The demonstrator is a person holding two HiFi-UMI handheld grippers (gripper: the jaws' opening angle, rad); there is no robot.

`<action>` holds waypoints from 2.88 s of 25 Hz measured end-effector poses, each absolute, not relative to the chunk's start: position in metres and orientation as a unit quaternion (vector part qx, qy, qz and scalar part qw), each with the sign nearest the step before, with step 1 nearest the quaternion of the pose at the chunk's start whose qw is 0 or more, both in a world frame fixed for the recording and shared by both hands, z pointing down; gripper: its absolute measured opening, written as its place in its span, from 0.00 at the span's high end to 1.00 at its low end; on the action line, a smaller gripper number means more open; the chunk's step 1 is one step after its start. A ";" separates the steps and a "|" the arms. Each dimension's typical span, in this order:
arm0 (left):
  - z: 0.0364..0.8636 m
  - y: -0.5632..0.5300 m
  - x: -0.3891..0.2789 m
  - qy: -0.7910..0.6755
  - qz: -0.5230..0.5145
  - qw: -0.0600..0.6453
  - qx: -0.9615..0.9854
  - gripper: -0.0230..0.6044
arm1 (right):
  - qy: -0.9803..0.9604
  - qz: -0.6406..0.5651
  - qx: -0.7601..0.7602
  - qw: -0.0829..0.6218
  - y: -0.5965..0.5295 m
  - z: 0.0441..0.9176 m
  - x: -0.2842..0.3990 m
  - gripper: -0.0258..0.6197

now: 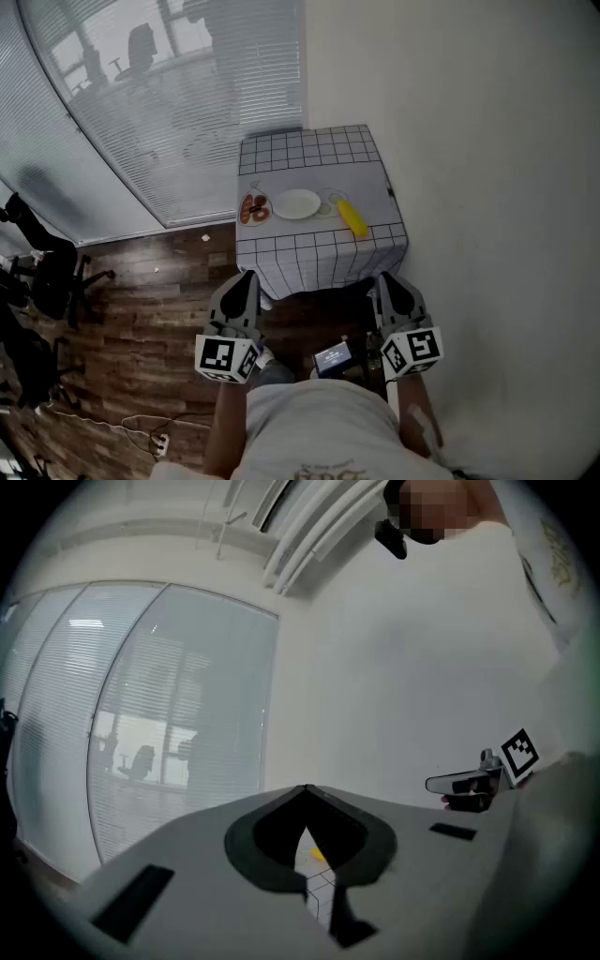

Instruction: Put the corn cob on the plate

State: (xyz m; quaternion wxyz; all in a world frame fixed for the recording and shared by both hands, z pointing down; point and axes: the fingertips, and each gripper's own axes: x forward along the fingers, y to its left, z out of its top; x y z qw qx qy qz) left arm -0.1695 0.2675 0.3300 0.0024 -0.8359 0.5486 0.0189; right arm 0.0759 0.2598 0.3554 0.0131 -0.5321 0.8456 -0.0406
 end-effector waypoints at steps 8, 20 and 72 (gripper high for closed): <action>0.326 0.266 -0.162 0.546 0.046 -0.017 -0.836 0.95 | 0.861 -0.125 -0.486 0.082 0.260 0.357 0.084 0.95; 0.349 0.235 -0.115 0.493 -0.049 0.029 -0.868 0.95 | 0.860 -0.133 -0.492 0.026 0.239 0.388 0.080 0.95; 0.556 -0.015 0.066 -0.039 -0.333 0.181 -0.925 0.95 | 0.748 -0.211 -0.576 -0.251 0.039 0.581 0.127 0.95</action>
